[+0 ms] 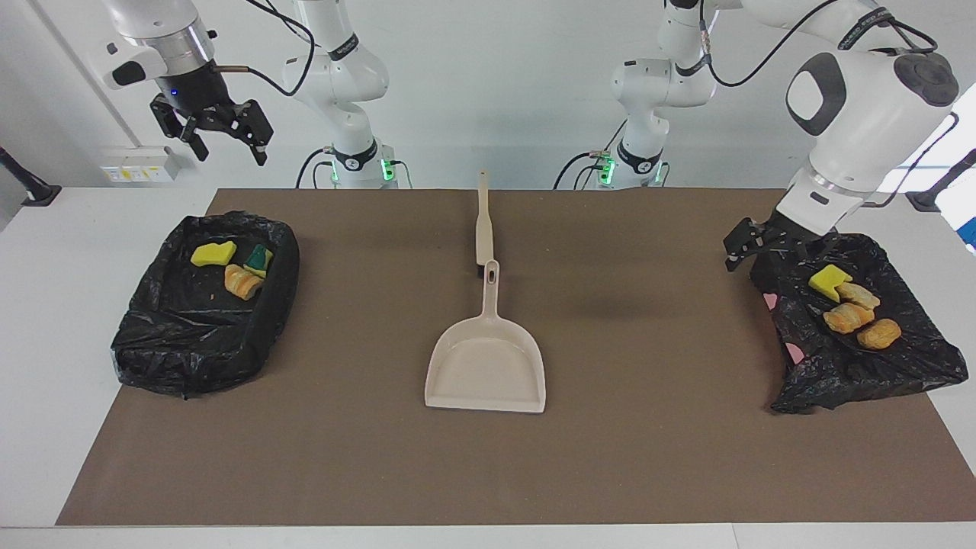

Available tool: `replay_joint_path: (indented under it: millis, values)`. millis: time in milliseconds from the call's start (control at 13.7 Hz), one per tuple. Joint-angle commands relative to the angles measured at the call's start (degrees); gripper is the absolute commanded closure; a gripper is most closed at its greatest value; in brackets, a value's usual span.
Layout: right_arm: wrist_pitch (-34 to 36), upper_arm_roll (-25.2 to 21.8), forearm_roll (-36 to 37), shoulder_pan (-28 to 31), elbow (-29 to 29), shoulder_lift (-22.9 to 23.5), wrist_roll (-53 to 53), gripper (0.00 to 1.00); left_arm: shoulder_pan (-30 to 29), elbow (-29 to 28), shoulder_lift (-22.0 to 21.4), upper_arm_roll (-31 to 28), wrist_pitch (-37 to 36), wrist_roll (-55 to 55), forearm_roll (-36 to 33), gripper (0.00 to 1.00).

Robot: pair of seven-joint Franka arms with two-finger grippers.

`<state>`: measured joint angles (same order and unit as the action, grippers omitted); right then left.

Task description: Sweep and dump trash in bin

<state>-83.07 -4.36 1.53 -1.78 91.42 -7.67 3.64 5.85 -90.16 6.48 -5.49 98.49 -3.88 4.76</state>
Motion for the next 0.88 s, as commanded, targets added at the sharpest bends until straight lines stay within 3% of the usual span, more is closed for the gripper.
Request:
replay_joint_path:
  millis: [0,439,804]
  values:
    - [-1.0,0.8,0.5,0.6,1.1,-0.9,-0.6,0.0,-3.6,-0.4,-3.7,0.5,-4.1,-5.1,0.7,0.0]
    - [-1.0,0.8,0.4,0.6,1.1,-0.9,-0.6,0.0,-3.1,-1.4,-7.5,0.4,-12.2,-6.3,-1.5,0.0]
    - [-1.0,0.8,0.5,0.6,1.1,-0.9,-0.6,0.0,-2.7,-2.2,-8.4,1.0,-12.9,-6.3,-2.5,0.0]
